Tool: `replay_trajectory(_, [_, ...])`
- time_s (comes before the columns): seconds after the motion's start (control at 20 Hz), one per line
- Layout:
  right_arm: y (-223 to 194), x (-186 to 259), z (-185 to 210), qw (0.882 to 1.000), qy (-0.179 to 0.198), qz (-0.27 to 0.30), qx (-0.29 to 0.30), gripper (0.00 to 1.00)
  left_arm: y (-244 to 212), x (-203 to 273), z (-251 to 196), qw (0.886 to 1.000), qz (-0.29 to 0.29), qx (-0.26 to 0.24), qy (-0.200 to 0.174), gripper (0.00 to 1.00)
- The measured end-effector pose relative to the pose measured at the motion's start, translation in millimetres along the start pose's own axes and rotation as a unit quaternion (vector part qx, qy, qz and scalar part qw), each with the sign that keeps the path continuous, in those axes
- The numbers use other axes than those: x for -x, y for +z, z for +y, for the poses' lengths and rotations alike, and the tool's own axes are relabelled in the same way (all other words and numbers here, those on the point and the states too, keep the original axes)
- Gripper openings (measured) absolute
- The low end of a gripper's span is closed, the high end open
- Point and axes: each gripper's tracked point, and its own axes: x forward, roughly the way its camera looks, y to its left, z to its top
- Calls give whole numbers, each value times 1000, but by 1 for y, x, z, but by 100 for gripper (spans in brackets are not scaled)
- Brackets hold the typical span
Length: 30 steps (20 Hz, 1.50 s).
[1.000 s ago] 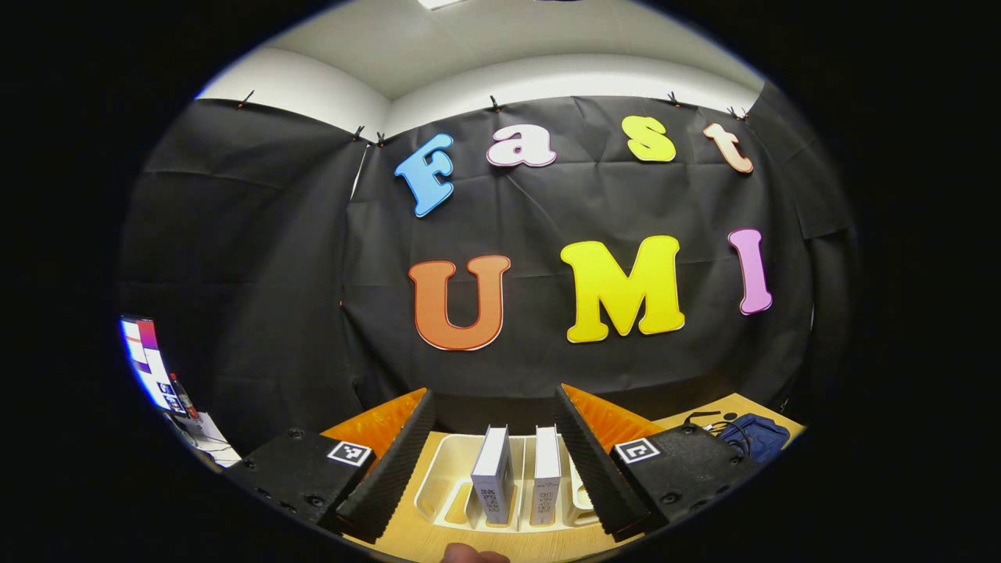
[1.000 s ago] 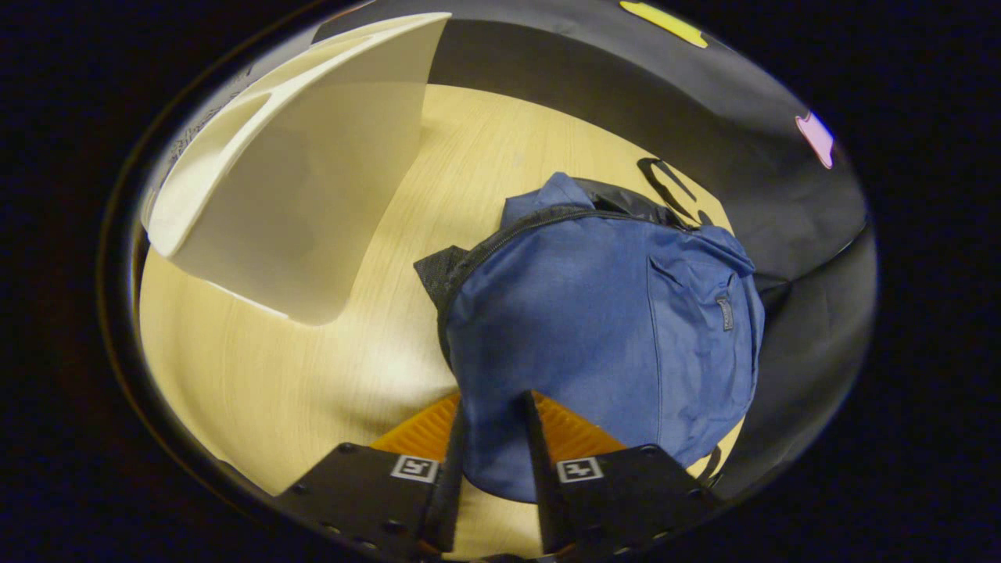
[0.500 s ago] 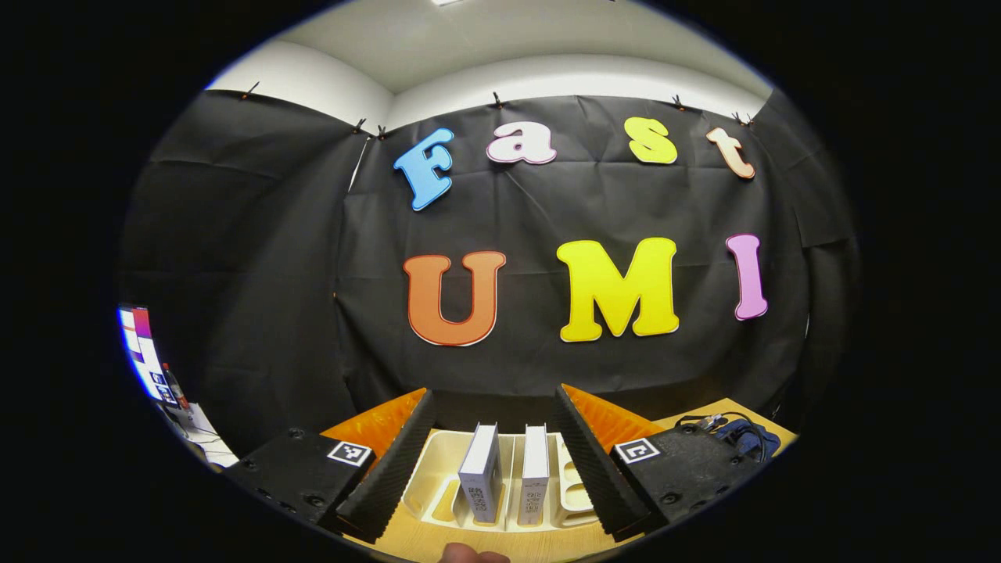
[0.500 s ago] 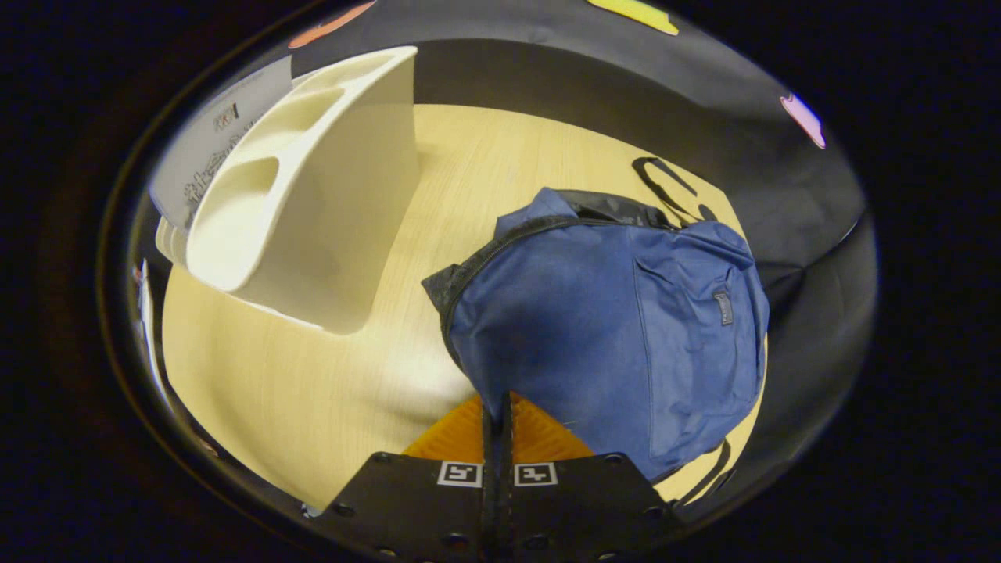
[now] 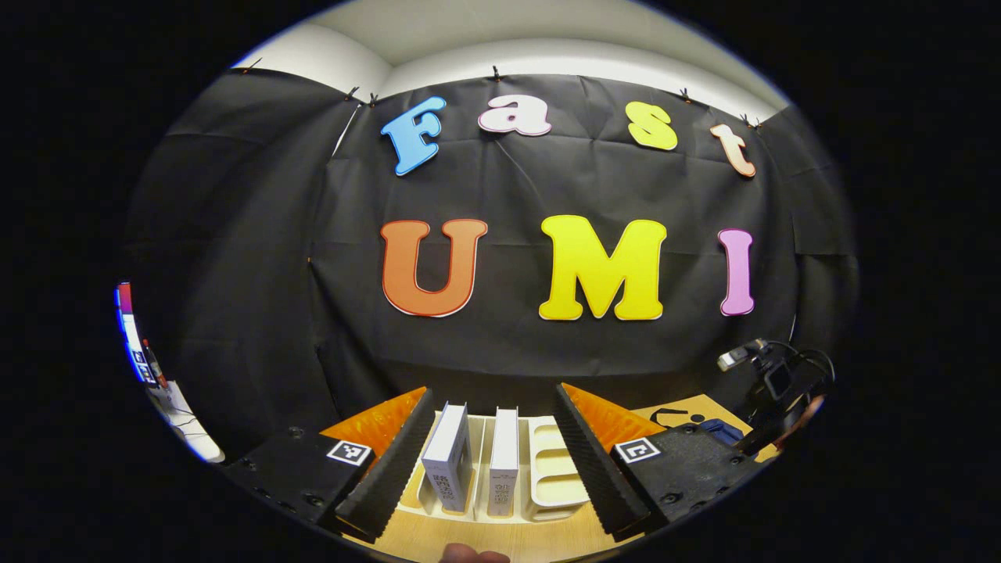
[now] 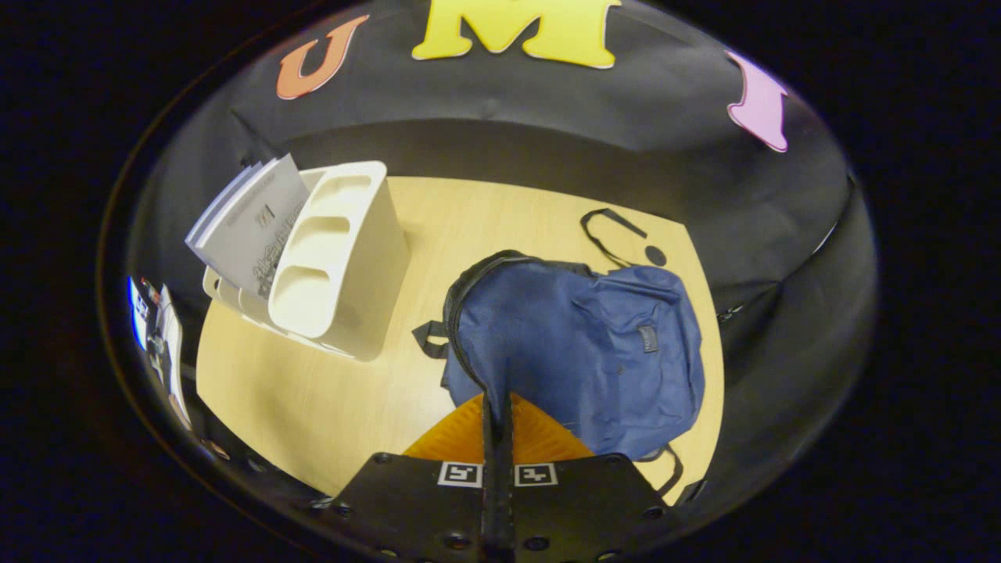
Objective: Open the schoolbag, grab two books from the bookshelf and put them into the schoolbag.
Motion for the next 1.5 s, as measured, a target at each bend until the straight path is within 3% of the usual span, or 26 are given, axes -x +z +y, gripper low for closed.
replay_trajectory(0.3, [18, 35, -53, 1000, 2, -14, -13, 0, -9, -19, -9, 999, 31, -13, -20, 97])
replay_trajectory(0.65, [24, 43, -101, 998, 17, -10, -57, 0, -17, -49, -1, 995, 93, -28, -36, 97])
replay_trajectory(0.95, [30, 49, -118, 998, 34, -13, -58, 0, -44, -73, 1, 974, 209, -42, -73, 97])
replay_trajectory(1.05, [29, 50, -122, 997, 41, -12, -60, 0, -52, -83, 0, 964, 245, -57, -84, 97])
replay_trajectory(1.2, [29, 53, -131, 997, 43, -15, -62, 0, -69, -95, -8, 939, 322, -53, -106, 97])
replay_trajectory(1.5, [27, 52, -140, 996, 51, -12, -66, 0, -107, -105, -12, 869, 472, -76, -123, 98])
